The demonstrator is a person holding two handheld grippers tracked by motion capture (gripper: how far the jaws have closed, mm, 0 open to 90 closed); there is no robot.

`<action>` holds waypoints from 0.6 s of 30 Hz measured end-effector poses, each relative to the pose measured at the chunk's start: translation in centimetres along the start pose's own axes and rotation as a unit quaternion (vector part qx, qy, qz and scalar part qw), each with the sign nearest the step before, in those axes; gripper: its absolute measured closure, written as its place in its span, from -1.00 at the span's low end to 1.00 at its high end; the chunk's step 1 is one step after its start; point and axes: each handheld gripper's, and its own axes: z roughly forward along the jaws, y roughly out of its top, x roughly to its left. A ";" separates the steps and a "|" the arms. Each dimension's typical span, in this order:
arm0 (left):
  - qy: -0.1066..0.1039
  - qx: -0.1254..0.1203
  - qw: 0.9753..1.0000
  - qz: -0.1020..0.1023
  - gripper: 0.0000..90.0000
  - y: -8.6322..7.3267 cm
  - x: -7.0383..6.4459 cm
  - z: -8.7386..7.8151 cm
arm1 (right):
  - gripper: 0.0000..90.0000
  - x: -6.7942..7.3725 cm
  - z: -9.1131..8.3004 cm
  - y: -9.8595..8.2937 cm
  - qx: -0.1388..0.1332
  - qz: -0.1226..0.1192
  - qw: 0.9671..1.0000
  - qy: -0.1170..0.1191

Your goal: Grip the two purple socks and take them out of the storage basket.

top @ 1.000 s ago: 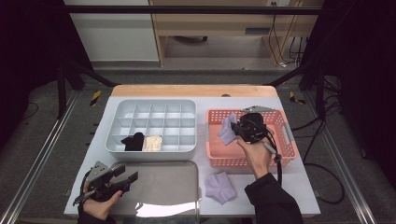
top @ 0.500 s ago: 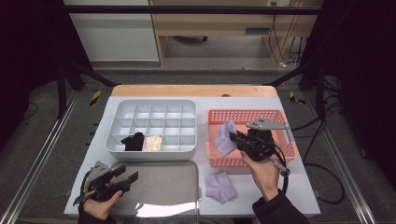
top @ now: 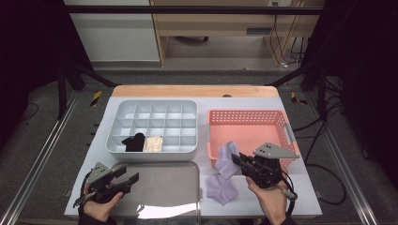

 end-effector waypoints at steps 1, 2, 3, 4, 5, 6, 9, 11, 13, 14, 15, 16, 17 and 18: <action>0.000 0.000 1.000 0.000 -0.19 0.0 0.0 0.0 | 0.84 0.0 -0.1 -0.5 0.002 0.003 1.000 0.002; 0.000 0.000 1.000 0.000 -0.19 0.0 0.0 0.0 | 0.84 0.1 -0.2 -0.9 0.005 0.005 1.000 0.003; 0.000 0.000 1.000 -0.001 -0.19 0.0 -0.1 0.0 | 0.84 0.1 -0.3 -1.2 0.007 0.004 1.000 0.003; 0.000 0.000 1.000 0.000 -0.19 0.0 -0.1 0.0 | 0.84 0.1 -0.4 -1.6 0.011 0.005 1.000 0.003; -0.001 0.000 1.000 0.000 -0.19 0.0 -0.1 0.0 | 0.84 0.0 -0.6 -2.1 0.016 0.007 1.000 0.003; -0.001 0.000 1.000 0.000 -0.19 0.0 -0.1 0.0 | 0.84 0.0 -0.7 -2.5 0.018 0.010 1.000 0.003; 0.000 0.000 1.000 0.002 -0.19 0.0 -0.1 0.0 | 0.84 -0.3 -1.1 -3.6 0.023 0.016 1.000 -0.001; -0.001 0.001 1.000 0.001 -0.19 0.0 -0.2 0.1 | 0.84 -0.6 -1.4 -4.5 0.025 0.026 0.999 -0.007; -0.001 0.001 1.000 0.001 -0.19 0.0 -0.1 0.1 | 0.84 -1.0 -1.4 -5.1 0.032 0.034 0.999 -0.011; -0.001 0.001 1.000 0.000 -0.19 0.0 -0.2 0.1 | 0.84 -1.2 -1.4 -5.5 0.035 0.038 0.999 -0.015; -0.001 0.002 1.000 0.002 -0.19 -0.1 -0.2 0.1 | 0.84 -1.4 -1.3 -5.8 0.039 0.039 0.998 -0.021; -0.002 0.002 1.000 0.001 -0.19 -0.1 -0.2 0.1 | 0.84 -1.7 -1.2 -6.3 0.044 0.045 0.998 -0.027; -0.002 0.002 1.000 0.002 -0.19 -0.1 -0.2 0.1 | 0.84 -1.9 -1.2 -6.6 0.047 0.050 0.997 -0.029; -0.003 0.002 1.000 0.001 -0.19 -0.1 -0.2 0.1 | 0.84 -2.2 -1.1 -6.9 0.050 0.055 0.997 -0.033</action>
